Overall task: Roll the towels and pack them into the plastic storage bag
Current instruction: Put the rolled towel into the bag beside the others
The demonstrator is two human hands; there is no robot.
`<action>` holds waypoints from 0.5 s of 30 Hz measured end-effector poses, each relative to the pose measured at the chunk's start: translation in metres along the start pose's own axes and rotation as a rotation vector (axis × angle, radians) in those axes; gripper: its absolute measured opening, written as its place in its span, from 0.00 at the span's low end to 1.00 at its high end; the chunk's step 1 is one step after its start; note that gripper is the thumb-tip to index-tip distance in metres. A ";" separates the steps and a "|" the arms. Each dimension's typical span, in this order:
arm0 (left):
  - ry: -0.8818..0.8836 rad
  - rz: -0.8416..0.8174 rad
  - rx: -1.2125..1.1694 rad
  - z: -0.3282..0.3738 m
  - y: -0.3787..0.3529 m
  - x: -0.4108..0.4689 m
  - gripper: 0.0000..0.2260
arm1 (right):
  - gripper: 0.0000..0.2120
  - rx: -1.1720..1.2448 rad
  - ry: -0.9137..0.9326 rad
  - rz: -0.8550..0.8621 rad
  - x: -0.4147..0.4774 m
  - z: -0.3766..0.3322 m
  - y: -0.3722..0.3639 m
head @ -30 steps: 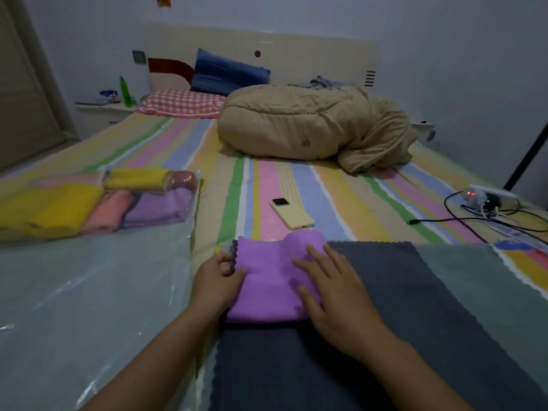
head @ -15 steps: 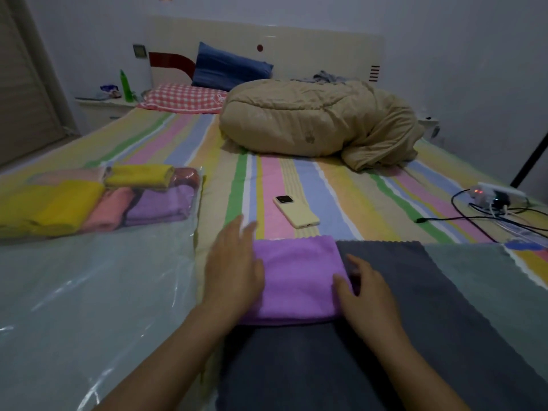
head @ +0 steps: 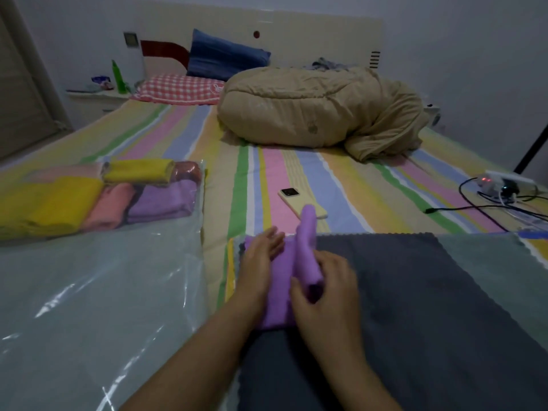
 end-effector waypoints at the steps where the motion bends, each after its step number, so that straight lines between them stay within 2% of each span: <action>1: 0.066 0.047 -0.220 -0.003 0.011 0.002 0.11 | 0.23 -0.111 0.087 -0.034 -0.002 -0.016 -0.015; 2: 0.129 0.086 -0.315 -0.007 0.023 0.004 0.13 | 0.26 -0.227 0.142 -0.075 -0.004 -0.026 -0.031; 3: 0.184 0.101 -0.307 -0.007 0.035 0.005 0.14 | 0.27 -0.354 0.173 -0.125 -0.006 -0.031 -0.047; 6: 0.207 0.104 0.067 0.007 0.064 0.007 0.14 | 0.28 -0.656 0.125 -0.325 -0.009 -0.022 -0.087; 7: 0.191 0.109 0.209 0.015 0.072 0.007 0.18 | 0.27 -0.677 0.097 -0.350 -0.010 -0.020 -0.091; 9: 0.151 0.103 0.418 0.032 0.078 0.000 0.25 | 0.31 -0.629 0.046 -0.392 -0.011 -0.020 -0.091; 11: 0.133 0.101 0.525 0.038 0.082 -0.006 0.21 | 0.39 -0.487 -0.035 -0.439 -0.005 -0.017 -0.086; 12: 0.158 0.079 0.551 0.033 0.083 -0.008 0.21 | 0.39 -0.393 -0.089 -0.439 -0.001 -0.014 -0.080; 13: 0.203 0.048 0.564 0.027 0.081 -0.011 0.22 | 0.36 -0.287 -0.126 -0.398 0.004 -0.011 -0.072; 15: 0.267 -0.027 0.624 0.017 0.073 -0.019 0.24 | 0.18 -0.132 -0.229 -0.267 0.013 -0.003 -0.049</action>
Point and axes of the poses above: each hand's wrist, its own x-axis towards the middle knuckle, its own y-axis out of the back of the hand, z = x × y, the point moved 10 cm from there along x, towards the middle knuckle, and after that the axes turned 15 degrees about -z, right-handed, at the moved point
